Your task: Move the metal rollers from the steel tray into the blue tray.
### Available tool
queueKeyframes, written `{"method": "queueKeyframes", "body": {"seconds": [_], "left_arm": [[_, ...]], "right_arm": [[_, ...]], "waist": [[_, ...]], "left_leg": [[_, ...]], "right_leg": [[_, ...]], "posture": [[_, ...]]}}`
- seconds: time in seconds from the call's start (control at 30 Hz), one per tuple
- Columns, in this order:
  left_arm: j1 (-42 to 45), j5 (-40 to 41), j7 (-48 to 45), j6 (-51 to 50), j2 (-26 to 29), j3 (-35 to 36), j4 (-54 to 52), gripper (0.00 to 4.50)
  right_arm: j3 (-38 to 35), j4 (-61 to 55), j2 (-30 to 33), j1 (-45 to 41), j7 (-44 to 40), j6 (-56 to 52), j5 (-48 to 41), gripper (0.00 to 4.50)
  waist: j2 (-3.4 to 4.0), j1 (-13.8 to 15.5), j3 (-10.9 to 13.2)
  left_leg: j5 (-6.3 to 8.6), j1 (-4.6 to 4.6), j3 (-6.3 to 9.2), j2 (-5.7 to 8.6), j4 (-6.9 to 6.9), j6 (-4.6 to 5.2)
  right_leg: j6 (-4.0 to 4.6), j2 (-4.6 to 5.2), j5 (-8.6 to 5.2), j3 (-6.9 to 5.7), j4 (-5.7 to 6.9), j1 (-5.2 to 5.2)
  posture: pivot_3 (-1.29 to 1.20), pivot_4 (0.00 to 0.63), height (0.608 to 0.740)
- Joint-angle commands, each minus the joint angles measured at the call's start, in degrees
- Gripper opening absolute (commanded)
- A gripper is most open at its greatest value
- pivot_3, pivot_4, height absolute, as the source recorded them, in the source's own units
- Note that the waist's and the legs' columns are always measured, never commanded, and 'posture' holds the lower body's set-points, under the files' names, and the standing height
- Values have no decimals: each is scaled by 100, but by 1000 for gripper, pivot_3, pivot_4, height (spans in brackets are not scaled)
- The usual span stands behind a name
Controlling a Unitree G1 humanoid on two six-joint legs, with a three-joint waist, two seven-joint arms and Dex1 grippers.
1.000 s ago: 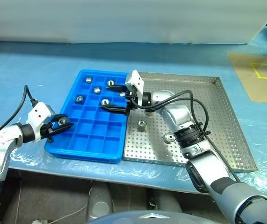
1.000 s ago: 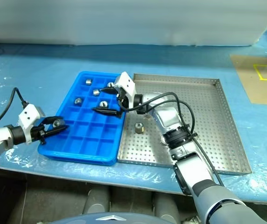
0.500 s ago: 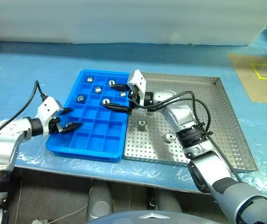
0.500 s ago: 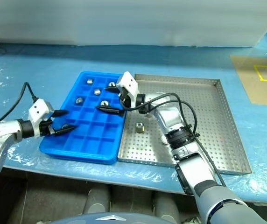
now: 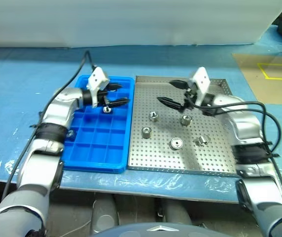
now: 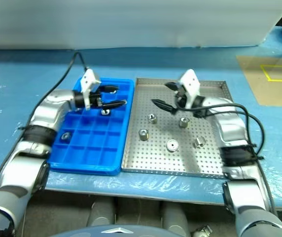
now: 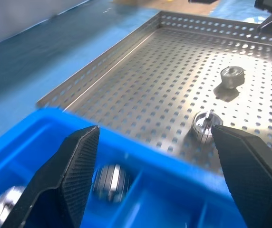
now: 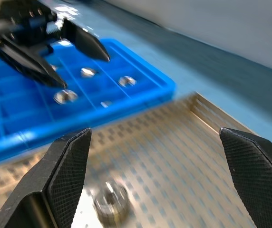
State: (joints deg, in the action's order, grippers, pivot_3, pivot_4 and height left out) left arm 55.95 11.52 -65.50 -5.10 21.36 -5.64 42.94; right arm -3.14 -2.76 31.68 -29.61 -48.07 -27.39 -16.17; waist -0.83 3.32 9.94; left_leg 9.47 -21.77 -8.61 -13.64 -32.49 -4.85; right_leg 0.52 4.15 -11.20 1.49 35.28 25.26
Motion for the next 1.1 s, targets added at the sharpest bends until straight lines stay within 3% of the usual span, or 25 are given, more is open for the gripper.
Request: {"method": "queueKeyframes", "body": {"seconds": [0.03, 0.23, 0.47, 0.6, 0.83, 1.1], "left_arm": [[844, -250, -6, 695, -575, -84, 1063, 4018], [1613, -753, -47, 1423, -1439, -219, 2447, 4018], [1694, -1633, 646, 1813, -2025, -565, 3155, 4018], [1695, -1880, 1171, 1794, -2131, -542, 3301, 4018], [1555, -2227, 1710, 1585, -2200, -582, 3429, 4018], [1435, -2630, 2264, 1348, -2032, -633, 3500, 4018]], "right_arm": [[-631, -1259, 143, 660, 479, -451, -312, 4438], [-1168, -2737, 93, 1749, 1225, -1173, -596, 4438], [-1784, -3884, 31, 2574, 1948, -1772, -875, 4438], [-2064, -4194, 21, 2875, 2145, -1945, -1064, 4438], [-2137, -4228, 138, 2943, 2327, -2019, -1139, 4438], [-2104, -4191, 202, 3015, 2438, -1972, -1141, 4438]], "waist": [[0, -83, 0], [5, -474, -3], [7, -872, -4], [11, -1162, -6], [19, -1629, -11], [20, -1866, -11]], "left_leg": [[2, -3, 0, 2, -2, 4], [29, 7, -30, 10, -18, 50], [64, 6, -44, 12, -67, 109], [79, -13, -49, 27, -82, 135], [107, -47, -47, 42, -83, 186], [112, -54, -46, 44, -81, 229]], "right_leg": [[-5, 0, 3, 1, -8, -3], [-25, 2, 15, 25, -67, -30], [-46, 3, 22, 24, -75, -40], [-91, 11, 18, 28, -111, -41], [-80, 22, 49, 23, -200, -62], [-80, 25, 50, 15, -239, -75]], "posture": [[-468, 150, 740], [-661, 150, 740], [-801, 150, 740], [-831, 150, 740], [-844, 150, 740], [-843, 150, 740]]}}
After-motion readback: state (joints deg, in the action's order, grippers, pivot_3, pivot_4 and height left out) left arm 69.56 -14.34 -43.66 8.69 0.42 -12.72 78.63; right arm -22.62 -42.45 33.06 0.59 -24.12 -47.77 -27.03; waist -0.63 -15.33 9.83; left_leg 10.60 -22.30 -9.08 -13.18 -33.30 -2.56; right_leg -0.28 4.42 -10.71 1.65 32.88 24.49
